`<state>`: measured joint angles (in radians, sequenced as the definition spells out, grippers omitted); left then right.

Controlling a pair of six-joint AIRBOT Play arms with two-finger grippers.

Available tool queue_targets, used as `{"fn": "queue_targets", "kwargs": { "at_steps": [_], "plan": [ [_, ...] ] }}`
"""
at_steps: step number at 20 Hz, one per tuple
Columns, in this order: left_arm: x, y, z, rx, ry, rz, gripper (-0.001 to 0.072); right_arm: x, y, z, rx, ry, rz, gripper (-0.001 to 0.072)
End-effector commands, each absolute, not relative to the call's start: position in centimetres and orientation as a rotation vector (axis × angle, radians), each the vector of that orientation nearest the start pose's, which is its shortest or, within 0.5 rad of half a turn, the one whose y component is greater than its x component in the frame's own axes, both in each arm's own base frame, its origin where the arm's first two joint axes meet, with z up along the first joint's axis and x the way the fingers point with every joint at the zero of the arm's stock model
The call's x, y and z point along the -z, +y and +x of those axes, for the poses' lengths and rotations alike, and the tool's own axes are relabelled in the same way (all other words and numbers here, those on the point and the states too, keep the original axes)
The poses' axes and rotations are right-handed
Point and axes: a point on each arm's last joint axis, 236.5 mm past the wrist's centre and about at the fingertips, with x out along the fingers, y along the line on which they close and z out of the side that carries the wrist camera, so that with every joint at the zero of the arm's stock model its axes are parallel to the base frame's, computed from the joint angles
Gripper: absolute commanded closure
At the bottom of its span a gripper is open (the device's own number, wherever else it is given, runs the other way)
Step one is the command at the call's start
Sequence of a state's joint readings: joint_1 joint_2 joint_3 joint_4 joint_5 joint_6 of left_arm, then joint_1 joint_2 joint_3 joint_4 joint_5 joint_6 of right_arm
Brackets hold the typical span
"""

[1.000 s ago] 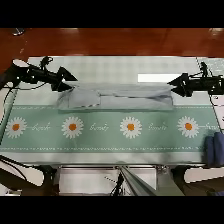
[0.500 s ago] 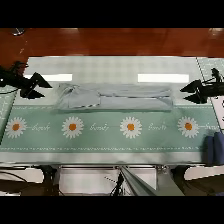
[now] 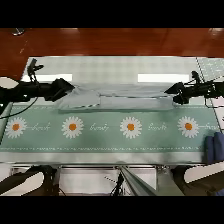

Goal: Fold the shirts.

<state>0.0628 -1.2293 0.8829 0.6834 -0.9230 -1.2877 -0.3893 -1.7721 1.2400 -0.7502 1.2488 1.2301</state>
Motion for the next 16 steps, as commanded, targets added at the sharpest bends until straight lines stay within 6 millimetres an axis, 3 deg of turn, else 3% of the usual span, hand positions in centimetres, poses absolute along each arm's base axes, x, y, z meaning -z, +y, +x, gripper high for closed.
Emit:
{"fn": "queue_targets", "kwargs": {
  "at_steps": [1, 2, 3, 4, 5, 8, 11, 16],
  "plan": [
    [-0.8, -16.2, 37.9, 0.448, 1.092, -0.670, 0.0006, 9.8, 2.8, 42.0, -0.328, 1.413, 0.864, 0.0170],
    [-0.5, -17.0, 37.7, 0.460, 1.105, -0.679, 0.0010, 9.4, 3.1, 41.7, -0.346, 1.426, 0.868, 0.0452],
    [-0.2, -17.6, 37.6, 0.469, 1.120, -0.690, 0.0086, 8.7, 3.2, 41.4, -0.368, 1.428, 0.870, 0.0691],
    [0.1, -18.2, 37.3, 0.481, 1.136, -0.696, 0.0479, 7.7, 3.0, 41.1, -0.393, 1.415, 0.853, 0.0688],
    [0.2, -18.7, 37.1, 0.500, 1.140, -0.686, 0.0666, 6.3, 2.6, 41.0, -0.410, 1.391, 0.826, 0.0688],
    [-0.3, -22.0, 36.3, 0.603, 1.122, -0.645, 0.0680, 1.2, 1.2, 39.2, -0.424, 1.332, 0.692, 0.0688],
    [0.7, -26.7, 35.5, 0.647, 1.161, -0.610, 0.0682, -3.8, 1.3, 35.7, -0.404, 1.258, 0.544, 0.0688],
    [2.6, -38.8, 34.7, 0.818, 1.265, -0.529, 0.0682, -10.1, 4.0, 29.3, -0.373, 1.094, 0.468, 0.0688]
  ]
}}
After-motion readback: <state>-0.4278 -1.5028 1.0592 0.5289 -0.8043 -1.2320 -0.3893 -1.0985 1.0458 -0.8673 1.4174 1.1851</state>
